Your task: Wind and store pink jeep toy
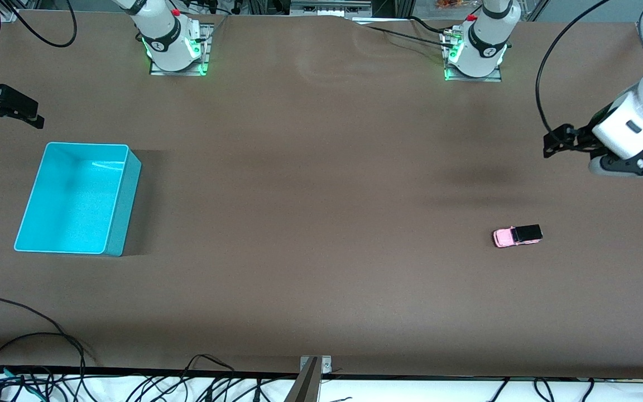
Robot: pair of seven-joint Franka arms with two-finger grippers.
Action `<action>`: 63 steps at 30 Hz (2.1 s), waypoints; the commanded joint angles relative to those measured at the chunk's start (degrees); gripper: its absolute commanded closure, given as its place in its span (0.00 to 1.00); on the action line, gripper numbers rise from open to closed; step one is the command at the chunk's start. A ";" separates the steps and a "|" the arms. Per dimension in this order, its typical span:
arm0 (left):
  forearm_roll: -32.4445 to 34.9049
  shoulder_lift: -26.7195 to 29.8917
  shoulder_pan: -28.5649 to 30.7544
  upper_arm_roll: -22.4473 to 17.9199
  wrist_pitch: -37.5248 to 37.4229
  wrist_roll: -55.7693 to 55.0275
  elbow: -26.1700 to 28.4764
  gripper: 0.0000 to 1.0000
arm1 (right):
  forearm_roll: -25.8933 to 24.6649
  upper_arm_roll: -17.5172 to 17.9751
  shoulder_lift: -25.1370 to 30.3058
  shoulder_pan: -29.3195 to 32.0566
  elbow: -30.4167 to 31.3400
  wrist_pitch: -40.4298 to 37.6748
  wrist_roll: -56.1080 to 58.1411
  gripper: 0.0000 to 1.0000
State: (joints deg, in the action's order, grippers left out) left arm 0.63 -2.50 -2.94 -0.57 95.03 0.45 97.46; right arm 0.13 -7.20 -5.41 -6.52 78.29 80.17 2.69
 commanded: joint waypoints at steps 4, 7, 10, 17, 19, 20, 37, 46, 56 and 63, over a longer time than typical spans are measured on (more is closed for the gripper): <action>0.08 -1.01 0.22 -0.48 7.62 -2.38 6.94 0.00 | 1.18 -0.01 -0.03 0.37 -0.77 -0.98 1.17 0.00; 0.78 -2.15 0.13 -1.28 11.13 -2.29 9.32 0.00 | 1.18 -0.01 -0.04 0.37 -0.60 -1.06 1.96 0.00; 0.87 -3.73 -0.04 -1.63 13.86 -2.29 10.73 0.00 | 1.18 -0.01 -0.12 0.29 -0.51 -0.89 2.14 0.00; 2.45 -7.42 -0.22 -2.42 21.94 -1.68 14.42 0.00 | 1.18 0.08 -0.21 0.28 -0.33 -0.89 2.23 0.00; 2.45 -8.48 -0.22 -2.60 25.01 -1.59 15.47 0.00 | 1.01 -0.01 -0.30 0.28 -0.42 -0.63 2.23 0.00; 2.45 -9.18 -0.31 -2.60 26.51 -1.59 15.91 0.00 | 1.01 -0.01 -0.30 0.28 -0.42 -0.54 2.23 0.00; 2.36 -19.38 0.83 -3.65 41.02 22.46 18.20 0.00 | 0.74 0.25 -0.65 -0.07 -0.42 -0.10 2.23 0.00; 2.36 -20.79 1.45 -4.09 43.92 52.60 17.76 0.00 | 0.83 -0.01 -0.65 0.28 -0.33 -0.27 3.37 0.00; 2.10 -24.21 3.82 -4.09 48.32 78.37 17.32 0.00 | 0.66 -0.01 -0.65 0.28 -0.16 -0.19 3.37 0.00; 1.40 -25.18 3.82 -4.00 50.08 84.19 17.15 0.00 | 0.66 -0.01 -0.74 0.28 -0.16 0.08 3.37 0.00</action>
State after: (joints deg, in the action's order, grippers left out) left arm 2.10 -26.45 0.88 -4.70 144.30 80.15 115.97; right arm 0.21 -7.17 -6.26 -6.61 78.35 80.25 5.05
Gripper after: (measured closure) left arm 0.000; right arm 0.000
